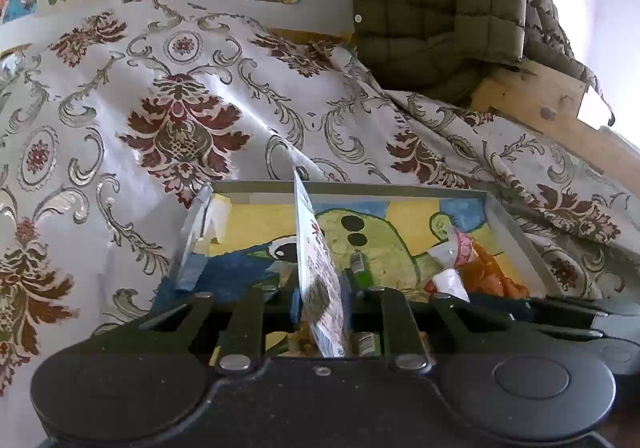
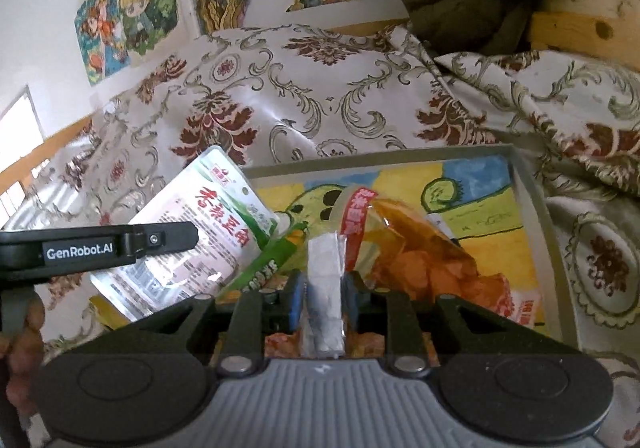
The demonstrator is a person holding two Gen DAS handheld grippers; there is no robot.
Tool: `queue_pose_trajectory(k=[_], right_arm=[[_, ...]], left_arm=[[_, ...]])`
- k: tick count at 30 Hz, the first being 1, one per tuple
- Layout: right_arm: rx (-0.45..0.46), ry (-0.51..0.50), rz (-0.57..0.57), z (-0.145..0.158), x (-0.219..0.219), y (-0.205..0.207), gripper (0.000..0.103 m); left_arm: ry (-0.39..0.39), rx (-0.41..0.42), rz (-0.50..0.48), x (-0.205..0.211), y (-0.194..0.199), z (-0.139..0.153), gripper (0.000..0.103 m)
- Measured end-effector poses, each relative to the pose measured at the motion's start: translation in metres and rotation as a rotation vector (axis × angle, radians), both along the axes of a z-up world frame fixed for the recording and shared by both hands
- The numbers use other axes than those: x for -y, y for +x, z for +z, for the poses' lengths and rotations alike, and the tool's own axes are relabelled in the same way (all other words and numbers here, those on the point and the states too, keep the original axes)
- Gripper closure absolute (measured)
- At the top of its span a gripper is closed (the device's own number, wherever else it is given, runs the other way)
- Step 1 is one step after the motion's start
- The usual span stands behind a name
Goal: Organize snacks
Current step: 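Carry the red-and-white packet over the grey tray with the right tool, then lower the packet into the tray and open the right tool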
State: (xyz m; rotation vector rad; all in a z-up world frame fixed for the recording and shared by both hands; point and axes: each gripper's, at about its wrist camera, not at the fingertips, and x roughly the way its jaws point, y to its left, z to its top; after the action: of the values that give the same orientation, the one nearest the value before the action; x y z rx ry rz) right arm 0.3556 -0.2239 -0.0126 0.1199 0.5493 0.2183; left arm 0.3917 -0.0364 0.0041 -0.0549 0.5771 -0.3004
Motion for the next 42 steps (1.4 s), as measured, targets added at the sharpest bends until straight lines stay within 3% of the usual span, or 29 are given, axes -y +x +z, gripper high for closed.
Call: queue_pose_trajectory(k=[3,5,10,15,19,30,36,42], right_arm=[[0.005,0.000,0.003,0.004,0.000,-0.003,0.062],[0.010,-0.004,0.003,0.008,0.000,-0.005,0.060],[0.039,-0.007,-0.005,0.022,0.004,-0.015,0.051],[0.080,0.001,-0.022,0.042,0.013,-0.030,0.032],[0.112,-0.005,-0.043,0.059,0.021,-0.044,0.023],[0.222,-0.023,-0.092,0.109,0.035,-0.102,0.001],[0.264,-0.028,-0.105,0.124,0.033,-0.142,0.000],[0.284,-0.020,-0.116,0.130,0.034,-0.186,0.000]], left_arm=[[0.015,0.017,0.013,-0.001,-0.005,0.001,0.059],[0.022,0.025,0.026,-0.002,-0.009,0.003,0.047],[0.014,0.052,0.062,-0.005,-0.019,0.010,0.030],[0.007,0.087,0.103,-0.004,-0.033,0.021,0.014],[0.021,0.139,0.143,-0.003,-0.050,0.031,0.002],[-0.027,0.264,0.223,-0.009,-0.116,0.067,0.001],[-0.018,0.316,0.228,-0.012,-0.165,0.081,0.001],[-0.071,0.323,0.263,-0.014,-0.211,0.085,0.001]])
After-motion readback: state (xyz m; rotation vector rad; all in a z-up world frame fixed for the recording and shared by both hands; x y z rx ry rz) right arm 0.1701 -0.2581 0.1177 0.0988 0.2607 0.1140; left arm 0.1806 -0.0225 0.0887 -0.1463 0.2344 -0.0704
